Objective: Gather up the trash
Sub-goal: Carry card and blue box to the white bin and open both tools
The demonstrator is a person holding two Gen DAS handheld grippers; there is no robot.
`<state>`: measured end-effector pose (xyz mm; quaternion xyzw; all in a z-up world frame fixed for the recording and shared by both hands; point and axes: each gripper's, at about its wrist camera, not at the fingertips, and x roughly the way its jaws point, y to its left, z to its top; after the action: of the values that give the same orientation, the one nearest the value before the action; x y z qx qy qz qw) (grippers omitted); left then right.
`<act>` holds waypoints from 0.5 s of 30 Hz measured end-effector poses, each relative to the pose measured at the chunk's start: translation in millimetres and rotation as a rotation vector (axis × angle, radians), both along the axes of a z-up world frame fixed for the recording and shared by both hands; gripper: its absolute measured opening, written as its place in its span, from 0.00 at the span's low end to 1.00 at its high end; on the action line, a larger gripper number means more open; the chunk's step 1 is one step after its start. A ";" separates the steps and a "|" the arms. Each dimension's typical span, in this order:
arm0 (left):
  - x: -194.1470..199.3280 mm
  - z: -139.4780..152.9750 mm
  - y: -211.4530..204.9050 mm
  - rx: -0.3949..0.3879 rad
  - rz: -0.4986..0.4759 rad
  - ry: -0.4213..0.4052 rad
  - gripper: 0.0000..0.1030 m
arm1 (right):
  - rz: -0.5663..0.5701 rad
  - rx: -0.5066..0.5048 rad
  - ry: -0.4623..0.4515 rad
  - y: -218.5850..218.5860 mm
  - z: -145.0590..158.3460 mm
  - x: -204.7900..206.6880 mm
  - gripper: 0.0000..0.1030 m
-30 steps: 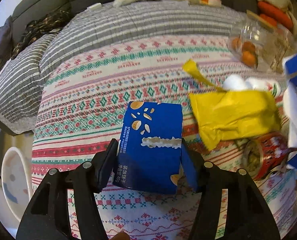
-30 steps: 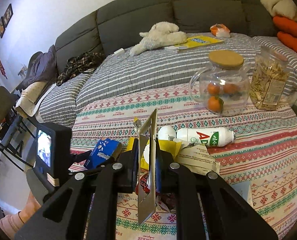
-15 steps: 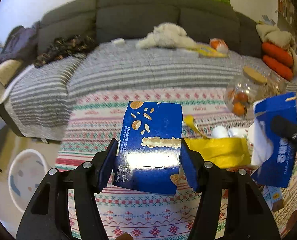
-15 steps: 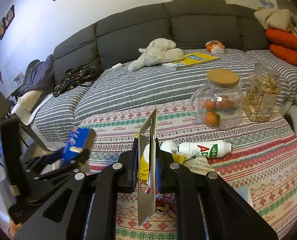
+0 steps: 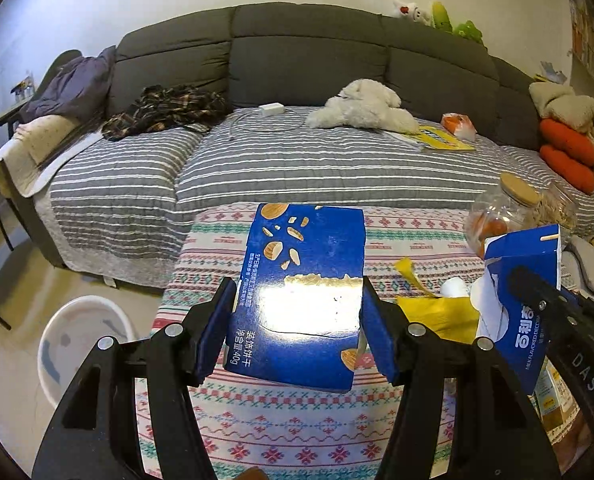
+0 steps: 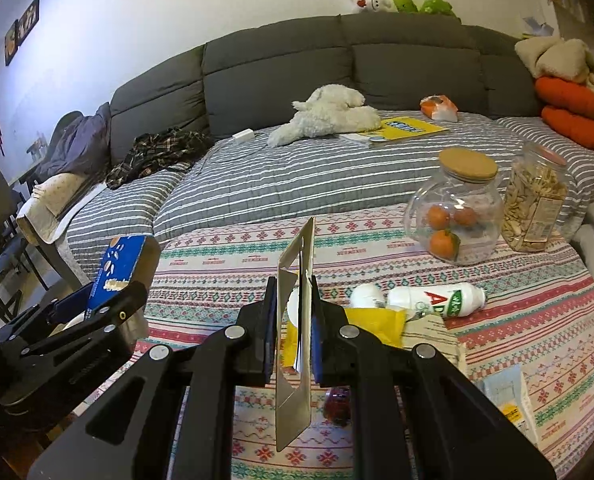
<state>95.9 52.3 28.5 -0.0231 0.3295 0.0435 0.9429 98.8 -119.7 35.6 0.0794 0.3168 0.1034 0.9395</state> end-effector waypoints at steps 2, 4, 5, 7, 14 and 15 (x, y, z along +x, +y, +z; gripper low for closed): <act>-2.2 0.1 6.7 -0.002 0.012 0.002 0.56 | 0.007 -0.002 0.002 6.6 -1.8 -0.7 0.13; -4.4 0.8 13.5 -0.003 0.024 0.005 0.56 | 0.014 -0.004 0.003 12.2 -2.7 -1.5 0.13; -5.9 1.1 16.8 -0.004 0.030 0.005 0.56 | 0.020 -0.005 0.003 15.8 -3.2 -2.1 0.13; -8.2 2.3 25.0 -0.006 0.042 0.007 0.56 | 0.030 -0.009 0.000 21.9 -3.3 -4.1 0.13; -14.1 6.7 50.8 -0.016 0.080 0.009 0.56 | 0.062 -0.015 -0.005 44.7 -3.1 -9.5 0.13; -15.0 7.2 54.3 -0.017 0.086 0.009 0.56 | 0.065 -0.015 -0.006 47.1 -3.2 -10.2 0.13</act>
<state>80.9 106.6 35.7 -0.0450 0.3330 0.0811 0.9384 88.6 -72.7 32.3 0.0619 0.3173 0.1318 0.9371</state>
